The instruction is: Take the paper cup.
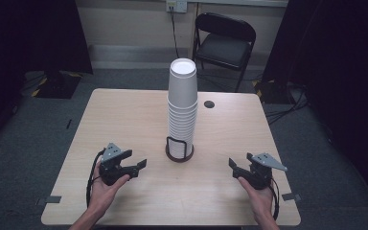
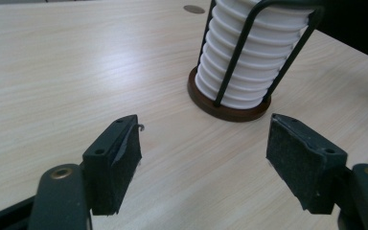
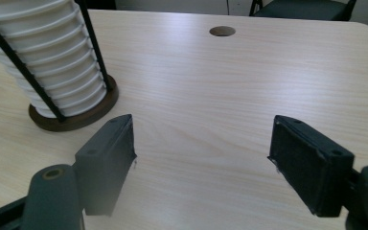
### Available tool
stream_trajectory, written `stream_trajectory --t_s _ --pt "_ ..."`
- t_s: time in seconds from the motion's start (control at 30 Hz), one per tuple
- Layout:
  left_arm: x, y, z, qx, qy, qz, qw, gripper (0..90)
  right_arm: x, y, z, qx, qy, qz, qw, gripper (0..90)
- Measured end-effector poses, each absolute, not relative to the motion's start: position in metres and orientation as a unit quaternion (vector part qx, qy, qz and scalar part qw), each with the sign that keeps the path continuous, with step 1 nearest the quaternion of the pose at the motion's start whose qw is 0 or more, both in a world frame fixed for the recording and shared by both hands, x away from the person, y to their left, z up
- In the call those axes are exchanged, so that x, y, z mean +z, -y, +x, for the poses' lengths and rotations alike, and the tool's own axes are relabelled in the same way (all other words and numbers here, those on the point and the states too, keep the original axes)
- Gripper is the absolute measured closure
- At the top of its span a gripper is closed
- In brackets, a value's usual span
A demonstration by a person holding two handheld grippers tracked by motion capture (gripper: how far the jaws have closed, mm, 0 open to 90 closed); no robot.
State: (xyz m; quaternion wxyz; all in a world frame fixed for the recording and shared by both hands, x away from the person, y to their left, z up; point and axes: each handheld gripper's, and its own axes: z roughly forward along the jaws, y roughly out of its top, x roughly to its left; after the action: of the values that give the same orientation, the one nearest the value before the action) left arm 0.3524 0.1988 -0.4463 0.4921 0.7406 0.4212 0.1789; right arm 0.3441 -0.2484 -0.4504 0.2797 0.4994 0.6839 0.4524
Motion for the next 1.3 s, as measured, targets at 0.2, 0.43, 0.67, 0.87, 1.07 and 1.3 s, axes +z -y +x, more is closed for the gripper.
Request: stream_trajectory --t_s 0.2,0.43,0.67,0.87,1.07,1.3 --pt "-0.442 -0.194 0.355 0.18 -0.421 0.742 0.49 29.6 -0.455 0.24 0.345 0.454 -0.698 0.494 0.251 23.2" --pt "-0.429 -0.19 0.353 0.159 -0.406 0.737 0.516 27.2 -0.455 0.237 0.345 0.458 -0.703 0.49 0.235 23.1" --pt "-0.42 -0.188 0.352 0.162 -0.394 0.74 0.521 23.1 -0.455 0.237 0.343 0.453 -0.705 0.489 0.24 23.1" --pt "-0.402 -0.19 0.351 0.166 -0.374 0.736 0.54 19.9 -0.454 0.236 0.344 0.455 -0.706 0.493 0.229 23.1" --pt "-0.386 -0.187 0.353 0.171 -0.37 0.721 0.56 21.8 -0.454 0.233 0.344 0.456 -0.707 0.492 0.224 23.0" --pt "-0.365 -0.18 0.362 0.177 -0.37 0.708 0.575 20.0 -0.454 0.235 0.346 0.454 -0.708 0.496 0.215 23.2"
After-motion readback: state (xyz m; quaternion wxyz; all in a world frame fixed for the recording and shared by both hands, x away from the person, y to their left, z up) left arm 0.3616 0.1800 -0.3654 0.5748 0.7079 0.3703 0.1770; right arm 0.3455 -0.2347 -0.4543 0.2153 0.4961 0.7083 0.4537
